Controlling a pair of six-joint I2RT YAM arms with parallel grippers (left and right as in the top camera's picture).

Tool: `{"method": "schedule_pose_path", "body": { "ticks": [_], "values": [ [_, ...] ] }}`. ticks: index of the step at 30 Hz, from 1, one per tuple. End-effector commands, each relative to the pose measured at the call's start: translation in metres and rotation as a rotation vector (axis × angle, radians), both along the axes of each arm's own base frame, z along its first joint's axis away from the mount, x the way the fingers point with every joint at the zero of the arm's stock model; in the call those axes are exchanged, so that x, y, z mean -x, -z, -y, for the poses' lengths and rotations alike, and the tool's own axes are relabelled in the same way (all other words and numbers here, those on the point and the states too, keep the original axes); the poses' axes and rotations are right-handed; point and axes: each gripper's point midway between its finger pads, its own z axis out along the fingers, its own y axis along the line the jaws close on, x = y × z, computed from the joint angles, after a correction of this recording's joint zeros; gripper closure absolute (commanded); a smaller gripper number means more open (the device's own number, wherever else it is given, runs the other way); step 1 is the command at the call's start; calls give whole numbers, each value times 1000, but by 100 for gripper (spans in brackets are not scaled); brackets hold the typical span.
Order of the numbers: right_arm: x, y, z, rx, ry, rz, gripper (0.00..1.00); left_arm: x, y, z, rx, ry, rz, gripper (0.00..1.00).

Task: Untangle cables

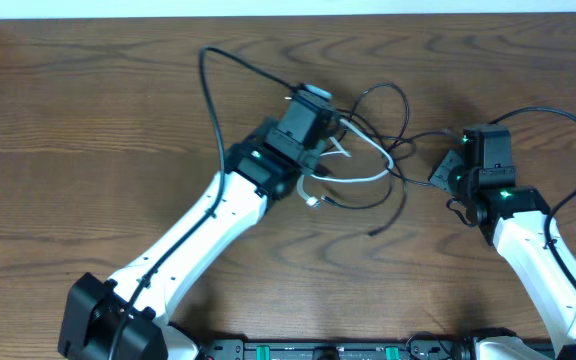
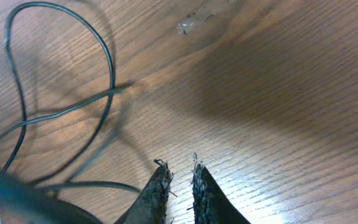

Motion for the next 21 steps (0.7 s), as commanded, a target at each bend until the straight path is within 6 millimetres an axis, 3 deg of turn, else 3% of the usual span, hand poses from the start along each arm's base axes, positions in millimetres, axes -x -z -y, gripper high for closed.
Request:
{"method": "schedule_pose_path", "body": {
  "ticks": [1,8,12,13,21],
  "values": [
    [1,1,11,16,34,-8,92,-10,-8,-52,30,-249,21,92],
    [14,9,37,12,111,-73,96,-9,1,-186,-106,-594,-44,92],
    [17,11,40,-29,132,-84,96,-3,2,-248,-106,-756,-64,92],
    [18,11,41,-31,135,-88,96,2,3,-271,-95,-818,-74,92],
    [19,12,42,-42,156,-93,94,30,9,-348,-30,-1047,-107,92]
  ]
}}
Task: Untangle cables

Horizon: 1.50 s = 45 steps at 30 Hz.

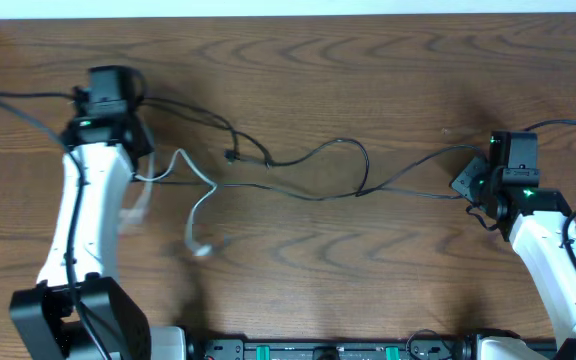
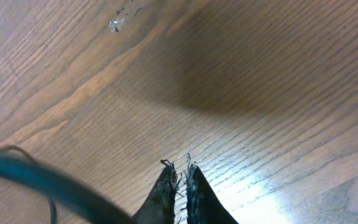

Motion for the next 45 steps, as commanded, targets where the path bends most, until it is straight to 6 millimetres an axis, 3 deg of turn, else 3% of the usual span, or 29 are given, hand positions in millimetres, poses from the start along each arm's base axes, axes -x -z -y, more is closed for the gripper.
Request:
{"method": "schedule_pose_path", "body": {
  "ticks": [1,6,12,16,19,21,27,30,34,36,37,39,40,41,42,43,44,45],
  "values": [
    [0,0,3,-6,31,0,93,15,-8,-31,8,-129,47,92],
    [1,0,2,-29,64,-2,92,24,0,-43,114,-177,63,92],
    [6,3,6,-34,93,-22,92,34,1,-61,118,-232,66,92],
    [17,8,21,-36,146,-65,95,41,1,-70,117,-263,68,91],
    [32,13,40,-39,214,-118,98,42,1,-72,117,-269,69,78],
    [41,16,51,-42,258,-146,99,42,1,-72,117,-269,69,74],
    [65,21,75,-66,364,-209,99,42,1,-72,117,-269,69,71],
    [67,22,77,-74,374,-213,96,42,1,-72,117,-269,69,71],
    [64,21,74,-89,367,-203,81,38,3,-66,153,-251,79,69],
    [62,21,73,-99,362,-197,72,34,5,-59,197,-230,90,61],
    [61,21,72,-104,360,-195,66,32,6,-56,215,-221,94,61],
    [53,19,65,-144,327,-165,44,28,9,-47,268,-196,105,59],
    [50,18,62,-157,307,-155,40,27,10,-44,284,-188,108,58],
    [45,16,56,-184,272,-135,27,26,11,-41,301,-178,109,58],
    [38,13,49,-221,227,-108,7,24,12,-36,320,-153,108,58],
    [28,7,37,-270,150,-63,1,23,14,-32,329,-140,105,58],
    [23,4,30,-294,102,-39,1,23,15,-30,331,-135,101,58],
    [6,-12,9,-353,-84,64,1,22,19,-21,335,-113,85,58]
  ]
}}
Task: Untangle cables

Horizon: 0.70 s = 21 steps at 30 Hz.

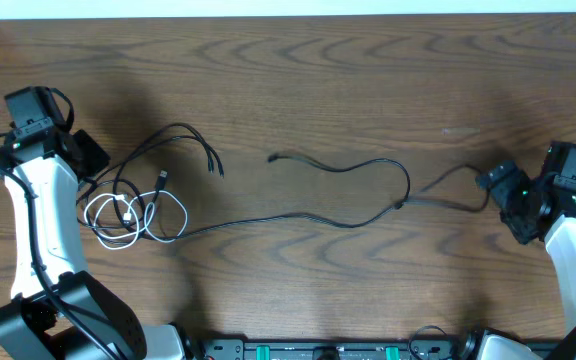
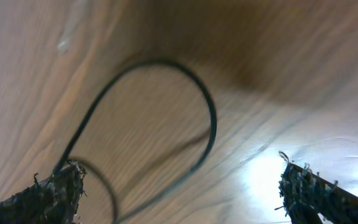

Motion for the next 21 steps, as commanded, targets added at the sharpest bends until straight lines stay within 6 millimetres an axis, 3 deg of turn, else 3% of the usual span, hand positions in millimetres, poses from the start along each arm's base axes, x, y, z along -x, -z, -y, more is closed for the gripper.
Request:
{"method": "schedule_pose_path", "body": {
  "ticks": [1,2,7,11,14,21],
  "values": [
    [-25,-27,-45,-144,-320,212,1,-2,3,23,38,70,5,58],
    [-33,-41,-67,-161,-495,324,1,-3,9,36,44,105,-10,58],
    [-37,-48,-87,-141,-615,377,1,-8,16,60,49,172,-24,57],
    [-36,-61,-120,-131,-844,492,1,-14,16,80,48,231,-28,57],
    [-28,-73,-154,-142,-1051,605,1,-19,15,94,46,272,-23,57],
    [-4,-74,-220,-34,-1439,723,1,-25,14,108,42,312,-11,51]
  ]
}}
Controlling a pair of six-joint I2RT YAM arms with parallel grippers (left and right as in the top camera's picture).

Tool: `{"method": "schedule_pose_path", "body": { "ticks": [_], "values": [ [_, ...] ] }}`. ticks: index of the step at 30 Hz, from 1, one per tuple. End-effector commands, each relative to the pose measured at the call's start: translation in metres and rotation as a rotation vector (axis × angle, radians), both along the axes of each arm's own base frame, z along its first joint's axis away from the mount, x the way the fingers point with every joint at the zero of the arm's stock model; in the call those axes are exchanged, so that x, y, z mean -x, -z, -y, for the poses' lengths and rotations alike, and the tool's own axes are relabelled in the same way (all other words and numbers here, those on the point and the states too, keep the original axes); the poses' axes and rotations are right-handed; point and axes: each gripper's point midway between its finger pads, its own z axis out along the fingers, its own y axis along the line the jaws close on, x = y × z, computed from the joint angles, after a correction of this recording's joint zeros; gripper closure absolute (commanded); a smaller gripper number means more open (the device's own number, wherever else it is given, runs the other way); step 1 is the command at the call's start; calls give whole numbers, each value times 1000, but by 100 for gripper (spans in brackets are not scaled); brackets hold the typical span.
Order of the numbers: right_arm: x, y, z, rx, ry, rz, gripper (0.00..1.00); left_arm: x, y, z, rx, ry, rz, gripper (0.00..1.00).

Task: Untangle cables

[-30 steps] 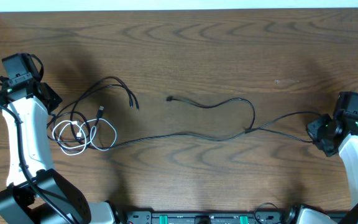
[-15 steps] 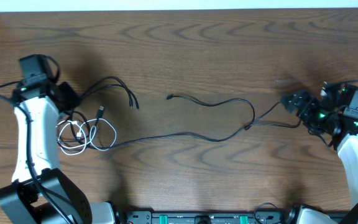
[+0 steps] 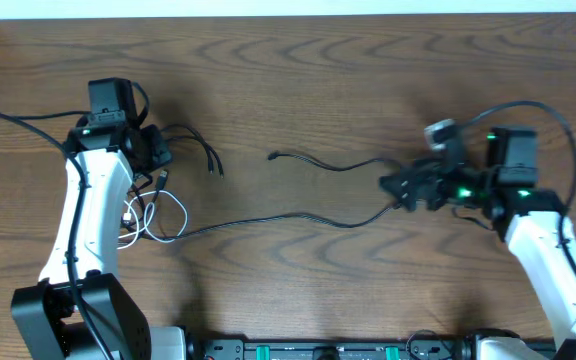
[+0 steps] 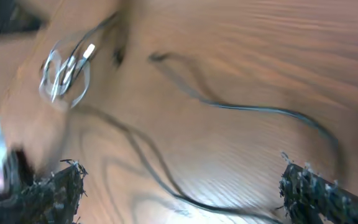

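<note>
A long black cable (image 3: 338,165) snakes across the middle of the table, and its bend lies under my right gripper (image 3: 400,187). The right wrist view shows that gripper (image 4: 185,193) open wide, with the black cable (image 4: 253,111) running across the wood ahead and passing low between the fingers (image 4: 306,193). A white cable (image 3: 153,215) lies coiled at the left, seen small in the right wrist view as a white coil (image 4: 67,65). A black loop (image 3: 183,140) sits beside it. My left gripper (image 3: 151,150) hovers at that loop; its jaws are not readable.
The wooden table (image 3: 298,290) has its far edge along the top of the overhead view. The left arm's own lead (image 3: 18,120) trails off to the left edge. The right arm's lead (image 3: 558,120) arcs over its wrist.
My right gripper, still open, has moved left from the table's right side to the bend of the long black cable. My left gripper has shifted right, from the left edge to the black loop.
Both grippers were at one tangle in the middle, the right one shut. Then the left arm stood far left with the white cable, black cable stretched between. Later the white coil and black loop lay at left, right gripper open. Now both grippers are back at the cables.
</note>
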Motion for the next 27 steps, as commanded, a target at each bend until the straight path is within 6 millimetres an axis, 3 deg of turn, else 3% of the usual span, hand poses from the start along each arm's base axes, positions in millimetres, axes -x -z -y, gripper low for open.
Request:
{"method": "schedule_pose_path", "body": {
  "ticks": [1,4,8,10,11,12,17,23,27],
  "values": [
    [11,-6,-33,64,-207,173,1,2,-5,3,-1,7,13,52],
    [9,1,-47,151,-228,215,4,1,-5,3,-1,8,13,49],
    [14,17,-68,287,-307,280,10,2,-5,3,-1,8,13,36],
    [15,26,-75,335,-337,300,10,2,-5,3,-1,8,13,1],
    [17,33,-83,346,-359,296,10,2,-5,3,-1,7,13,1],
    [20,37,-87,345,-375,286,1,2,-5,3,-1,7,13,2],
    [30,66,-105,358,-447,233,1,2,-5,3,-1,8,13,2],
    [11,99,-113,388,-434,242,1,2,-5,3,-1,8,13,2],
    [13,118,-113,396,-440,194,1,2,-5,3,-1,8,12,2]
  ]
}}
